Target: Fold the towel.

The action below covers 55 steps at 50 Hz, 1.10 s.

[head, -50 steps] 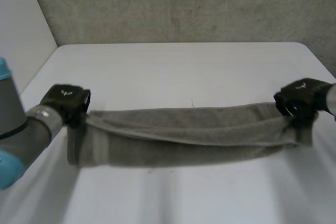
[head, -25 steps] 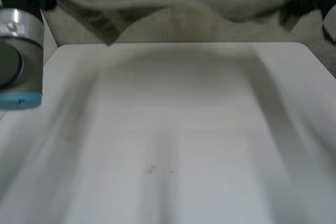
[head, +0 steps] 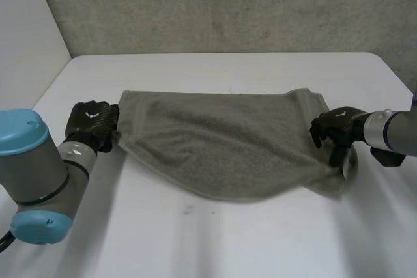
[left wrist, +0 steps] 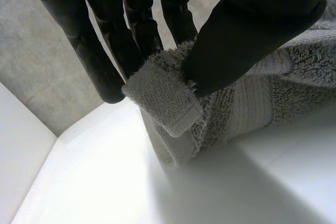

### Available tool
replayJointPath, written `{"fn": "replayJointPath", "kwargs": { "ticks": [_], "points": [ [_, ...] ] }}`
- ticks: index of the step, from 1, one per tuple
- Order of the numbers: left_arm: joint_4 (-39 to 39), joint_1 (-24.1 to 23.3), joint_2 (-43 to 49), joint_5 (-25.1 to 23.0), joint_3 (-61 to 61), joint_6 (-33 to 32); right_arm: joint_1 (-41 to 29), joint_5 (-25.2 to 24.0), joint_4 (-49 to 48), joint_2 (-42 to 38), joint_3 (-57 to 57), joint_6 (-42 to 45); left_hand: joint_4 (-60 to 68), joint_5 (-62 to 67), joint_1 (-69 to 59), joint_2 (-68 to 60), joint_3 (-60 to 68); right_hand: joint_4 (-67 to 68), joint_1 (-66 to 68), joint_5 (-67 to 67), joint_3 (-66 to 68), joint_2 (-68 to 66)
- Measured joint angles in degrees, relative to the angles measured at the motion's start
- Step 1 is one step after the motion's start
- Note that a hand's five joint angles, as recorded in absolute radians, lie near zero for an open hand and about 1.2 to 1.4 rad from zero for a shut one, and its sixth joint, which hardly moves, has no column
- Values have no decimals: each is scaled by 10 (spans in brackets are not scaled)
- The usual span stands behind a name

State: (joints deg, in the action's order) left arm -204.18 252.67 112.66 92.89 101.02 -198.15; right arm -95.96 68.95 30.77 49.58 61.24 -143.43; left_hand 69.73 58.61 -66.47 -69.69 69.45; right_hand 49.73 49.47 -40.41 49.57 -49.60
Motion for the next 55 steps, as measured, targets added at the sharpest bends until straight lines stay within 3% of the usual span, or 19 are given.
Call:
{"fn": "replayJointPath", "kwargs": {
  "ticks": [2,7,16,17,26,34,55],
  "points": [
    [1,-6,-6,0,-1,0,6,2,-7,9,1,-9,0,0,0,0,0,-185,-169,186,-184,172],
    [2,-15,-20,1,-4,0,18,2,-38,47,23,-40,0,0,0,0,0,-296,-275,297,-291,282],
    [12,-19,-42,3,-8,2,53,-17,-87,151,143,-67,0,0,0,0,0,-299,-276,300,-293,281],
    [14,-19,-44,3,-9,2,57,-23,-90,163,163,-66,0,0,0,0,0,-246,-242,253,-246,255],
    [15,-3,-52,9,-23,6,119,-118,-107,258,357,-23,0,0,0,0,0,-120,-112,145,-118,123],
    [14,9,-53,10,-31,8,150,-176,-148,272,475,42,0,0,0,0,0,-120,-113,145,-118,123],
    [14,8,-43,8,-25,8,154,-180,-315,227,526,55,0,0,0,0,0,-161,-141,169,-160,144]
  ]
}}
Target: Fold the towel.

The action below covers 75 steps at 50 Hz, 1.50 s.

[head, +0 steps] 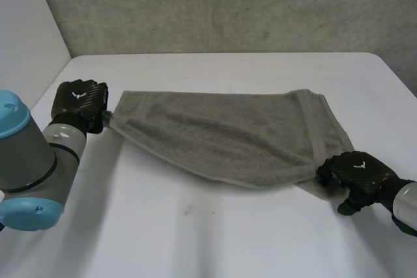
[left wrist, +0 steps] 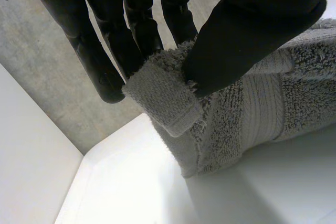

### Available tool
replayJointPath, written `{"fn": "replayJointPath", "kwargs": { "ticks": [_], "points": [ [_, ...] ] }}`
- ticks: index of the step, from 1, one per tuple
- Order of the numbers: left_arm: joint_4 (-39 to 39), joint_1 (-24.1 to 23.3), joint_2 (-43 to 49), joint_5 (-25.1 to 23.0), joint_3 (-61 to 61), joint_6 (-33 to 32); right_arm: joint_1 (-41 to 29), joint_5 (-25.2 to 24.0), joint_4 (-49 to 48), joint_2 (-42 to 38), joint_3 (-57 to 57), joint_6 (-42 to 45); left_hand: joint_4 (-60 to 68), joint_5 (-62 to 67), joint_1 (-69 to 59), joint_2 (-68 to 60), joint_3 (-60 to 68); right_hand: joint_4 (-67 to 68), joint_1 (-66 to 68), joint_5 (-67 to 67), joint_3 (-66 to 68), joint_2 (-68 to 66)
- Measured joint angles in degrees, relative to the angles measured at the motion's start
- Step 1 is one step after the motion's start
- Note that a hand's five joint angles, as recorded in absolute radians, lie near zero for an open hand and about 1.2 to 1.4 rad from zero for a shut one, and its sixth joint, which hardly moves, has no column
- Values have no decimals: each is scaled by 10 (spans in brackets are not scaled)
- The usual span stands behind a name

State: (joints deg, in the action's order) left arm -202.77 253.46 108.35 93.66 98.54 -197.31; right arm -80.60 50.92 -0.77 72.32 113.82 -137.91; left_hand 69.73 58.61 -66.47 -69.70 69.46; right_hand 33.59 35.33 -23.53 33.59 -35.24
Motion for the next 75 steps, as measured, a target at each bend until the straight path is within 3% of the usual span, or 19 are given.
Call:
{"fn": "replayJointPath", "kwargs": {
  "ticks": [24,29,30,32,33,45,52,59,65,72,75],
  "points": [
    [0,-1,14,-3,0,0,-6,1,-62,-44,-25,2,0,0,0,0,0,37,20,-29,43,-12],
    [0,-1,15,-4,0,0,-8,4,-77,-45,-32,-4,0,0,0,0,0,142,126,-119,147,-131],
    [0,-1,15,-4,0,0,-8,4,-81,-45,-33,-6,0,0,0,0,0,225,207,-199,232,-217],
    [0,-1,15,-4,0,0,-8,5,-89,-46,-35,-11,0,0,0,0,0,242,225,-218,241,-226],
    [0,-1,15,-3,0,0,-9,6,-99,-46,-38,-21,0,0,0,0,0,340,268,-292,337,-321],
    [26,-8,1,-1,4,-5,-3,18,-104,4,-71,-126,0,0,0,0,0,349,268,-293,344,-322],
    [172,-10,-69,0,4,-16,32,15,-3,110,-129,-200,0,0,0,0,0,350,268,-293,344,-322],
    [325,-5,-137,2,10,-24,84,0,139,157,-189,-188,0,0,0,0,0,350,268,-293,345,-322],
    [403,-2,-199,2,34,-28,128,-24,263,170,-208,-86,0,0,0,0,0,350,268,-293,344,-322],
    [466,-7,-265,2,70,-51,188,-35,435,173,-185,122,0,0,0,0,0,350,268,-293,344,-322],
    [475,-9,-274,2,77,-59,204,-38,471,173,-180,173,0,0,1,0,0,350,268,-293,344,-322]
  ]
}}
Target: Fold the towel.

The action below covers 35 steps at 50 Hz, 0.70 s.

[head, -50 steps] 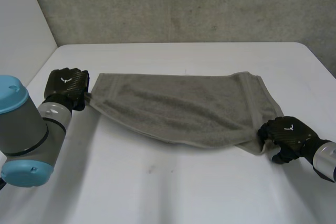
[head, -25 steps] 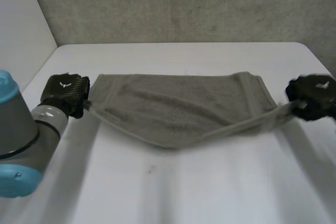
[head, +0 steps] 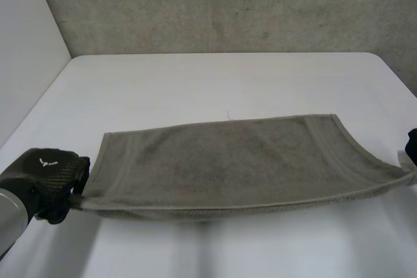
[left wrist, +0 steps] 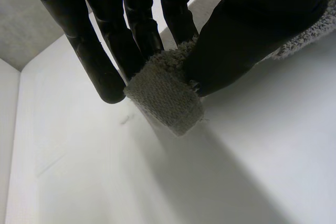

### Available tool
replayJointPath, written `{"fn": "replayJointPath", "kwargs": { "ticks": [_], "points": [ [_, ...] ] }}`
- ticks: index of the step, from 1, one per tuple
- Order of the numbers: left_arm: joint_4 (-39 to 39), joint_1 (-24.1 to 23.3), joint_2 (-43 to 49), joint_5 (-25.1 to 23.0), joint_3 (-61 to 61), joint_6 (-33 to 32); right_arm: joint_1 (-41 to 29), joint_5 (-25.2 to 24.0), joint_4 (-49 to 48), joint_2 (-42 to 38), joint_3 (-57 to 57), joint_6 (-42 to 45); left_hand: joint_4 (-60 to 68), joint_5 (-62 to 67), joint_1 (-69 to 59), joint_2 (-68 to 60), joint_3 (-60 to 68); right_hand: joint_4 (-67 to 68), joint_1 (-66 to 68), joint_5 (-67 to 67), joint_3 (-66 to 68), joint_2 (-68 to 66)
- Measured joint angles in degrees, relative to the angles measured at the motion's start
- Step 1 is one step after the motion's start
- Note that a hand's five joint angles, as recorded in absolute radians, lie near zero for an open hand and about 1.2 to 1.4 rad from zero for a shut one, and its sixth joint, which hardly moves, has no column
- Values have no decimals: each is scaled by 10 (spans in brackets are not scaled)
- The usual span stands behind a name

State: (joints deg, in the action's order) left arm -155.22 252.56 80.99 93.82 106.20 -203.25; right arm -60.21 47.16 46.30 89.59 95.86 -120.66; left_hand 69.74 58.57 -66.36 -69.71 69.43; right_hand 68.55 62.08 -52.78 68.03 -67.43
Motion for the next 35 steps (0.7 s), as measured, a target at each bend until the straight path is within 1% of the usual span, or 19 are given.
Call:
{"fn": "replayJointPath", "kwargs": {
  "ticks": [1,2,6,10,14,15,17,18,20,21,22,24,25,26,27,32,35],
  "points": [
    [4,-1,-2,-1,3,-5,11,-5,21,-1,2,32,0,0,0,0,0,0,0,0,0,0],
    [4,-1,-1,-2,4,-6,15,-9,26,-3,1,42,0,0,0,0,0,0,0,0,0,0],
    [-4,-2,15,-4,1,-8,21,-24,25,-15,-5,49,0,0,0,0,0,0,0,0,0,0],
    [-34,-3,60,-5,-12,-8,6,-40,-14,-58,-29,8,0,0,0,0,0,0,0,0,0,0],
    [-73,-5,124,-5,-39,-8,-49,-30,-70,-118,-75,-69,0,0,0,0,0,0,0,0,0,0],
    [-85,-6,149,-4,-53,-8,-77,-15,-96,-144,-98,-103,0,0,0,0,0,0,0,0,0,0],
    [-98,-8,180,-3,-73,-8,-105,5,-121,-170,-121,-135,0,0,0,0,0,0,0,0,0,0],
    [-107,-10,206,-2,-93,-8,-128,25,-143,-191,-141,-160,0,0,0,0,0,0,0,0,0,0],
    [-118,-12,240,0,-120,-8,-155,52,-171,-218,-166,-188,0,0,0,0,0,0,0,0,0,0],
    [-118,-12,240,0,-120,-8,-155,52,-171,-218,-166,-188,0,0,0,0,0,0,0,0,0,0],
    [-123,-12,259,2,-137,-8,-169,67,-185,-232,-179,-201,0,0,0,0,0,0,0,0,0,0],
    [-135,-14,318,10,-191,-8,-208,115,-235,-278,-221,-239,0,0,0,0,0,0,0,0,0,0],
    [-137,-15,328,11,-200,-8,-215,125,-246,-287,-229,-247,0,0,0,0,0,0,0,0,0,0],
    [-137,-15,328,11,-200,-8,-215,125,-246,-287,-229,-247,0,0,0,0,0,0,0,0,0,0],
    [-146,-15,358,16,-228,-9,-231,142,-274,-309,-248,-266,0,0,0,0,0,0,0,0,1,0],
    [-178,-15,407,23,-272,-10,-258,167,-339,-351,-280,-309,0,0,0,0,0,1,0,0,3,0],
    [-220,-15,443,26,-301,-12,-279,194,-399,-384,-302,-341,0,0,0,0,0,1,0,0,3,0]
  ]
}}
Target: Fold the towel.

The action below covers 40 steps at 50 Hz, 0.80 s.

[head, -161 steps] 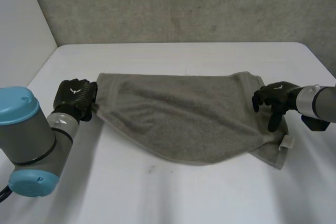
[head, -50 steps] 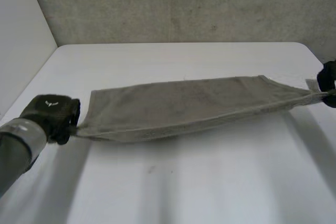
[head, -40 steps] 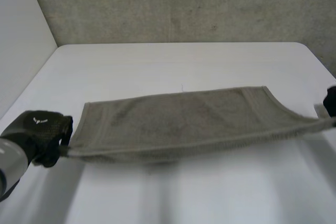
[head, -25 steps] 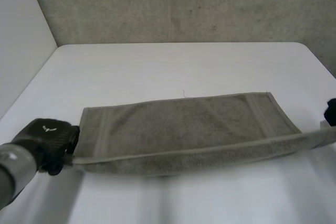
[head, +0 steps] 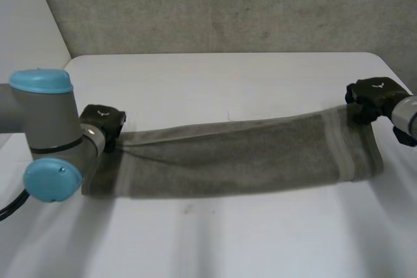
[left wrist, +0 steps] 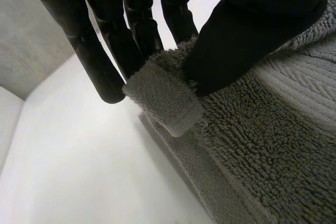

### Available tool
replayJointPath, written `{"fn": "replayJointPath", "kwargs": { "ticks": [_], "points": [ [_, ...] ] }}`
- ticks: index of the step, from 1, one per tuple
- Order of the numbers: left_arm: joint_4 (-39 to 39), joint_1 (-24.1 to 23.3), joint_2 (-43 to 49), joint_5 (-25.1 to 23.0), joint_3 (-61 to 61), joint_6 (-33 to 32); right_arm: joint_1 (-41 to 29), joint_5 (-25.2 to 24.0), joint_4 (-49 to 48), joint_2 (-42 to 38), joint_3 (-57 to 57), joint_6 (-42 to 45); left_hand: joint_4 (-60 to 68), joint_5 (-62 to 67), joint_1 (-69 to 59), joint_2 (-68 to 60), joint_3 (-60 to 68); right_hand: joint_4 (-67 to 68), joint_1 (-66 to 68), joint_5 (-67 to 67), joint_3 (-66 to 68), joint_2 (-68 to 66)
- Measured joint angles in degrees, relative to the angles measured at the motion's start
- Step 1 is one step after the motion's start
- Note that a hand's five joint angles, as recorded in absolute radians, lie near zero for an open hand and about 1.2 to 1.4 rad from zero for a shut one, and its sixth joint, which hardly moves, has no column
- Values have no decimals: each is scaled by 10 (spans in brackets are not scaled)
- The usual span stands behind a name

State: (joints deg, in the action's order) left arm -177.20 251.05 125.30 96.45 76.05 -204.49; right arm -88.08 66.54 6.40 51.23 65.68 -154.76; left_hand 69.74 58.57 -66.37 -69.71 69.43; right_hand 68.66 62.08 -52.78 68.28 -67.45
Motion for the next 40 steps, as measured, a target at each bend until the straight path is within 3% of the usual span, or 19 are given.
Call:
{"fn": "replayJointPath", "kwargs": {
  "ticks": [10,20,22,23,24,26,27,28,33,40],
  "points": [
    [-70,0,54,2,-39,-25,-38,68,-87,-61,-46,-15,0,0,0,0,0,0,0,0,0,0],
    [-117,0,81,-1,-58,-30,-47,81,-89,-101,-80,-10,0,0,0,0,0,0,0,0,0,0],
    [-131,0,87,-3,-59,-30,-51,82,-88,-111,-89,-8,-69,-61,49,68,-68,-198,-177,169,-197,210],
    [-131,0,87,-3,-59,-30,-51,82,-88,-111,-89,-8,-69,-61,49,68,-68,-198,-177,169,-197,210],
    [-143,0,90,-4,-58,-30,-54,86,-87,-117,-96,-6,-259,-248,254,274,-268,-348,-325,317,-347,348],
    [-151,0,91,-5,-57,-30,-57,89,-87,-120,-100,-4,-377,-368,389,379,-369,-480,-440,437,-479,483],
    [-155,0,91,-5,-55,-30,-59,92,-87,-120,-102,-3,-377,-368,389,379,-369,-517,-465,463,-515,505],
    [-163,-1,90,-6,-51,-31,-62,96,-87,-120,-104,0,-524,-503,484,524,-521,-548,-476,481,-553,527],
    [-183,-4,77,-7,-37,-38,-71,108,-87,-100,-104,2,-572,-550,535,573,-568,-550,-476,482,-558,529],
    [-196,-15,-3,-3,0,-46,-74,110,-86,-4,-70,-5,-597,-567,557,597,-594,-550,-476,482,-558,529]
  ]
}}
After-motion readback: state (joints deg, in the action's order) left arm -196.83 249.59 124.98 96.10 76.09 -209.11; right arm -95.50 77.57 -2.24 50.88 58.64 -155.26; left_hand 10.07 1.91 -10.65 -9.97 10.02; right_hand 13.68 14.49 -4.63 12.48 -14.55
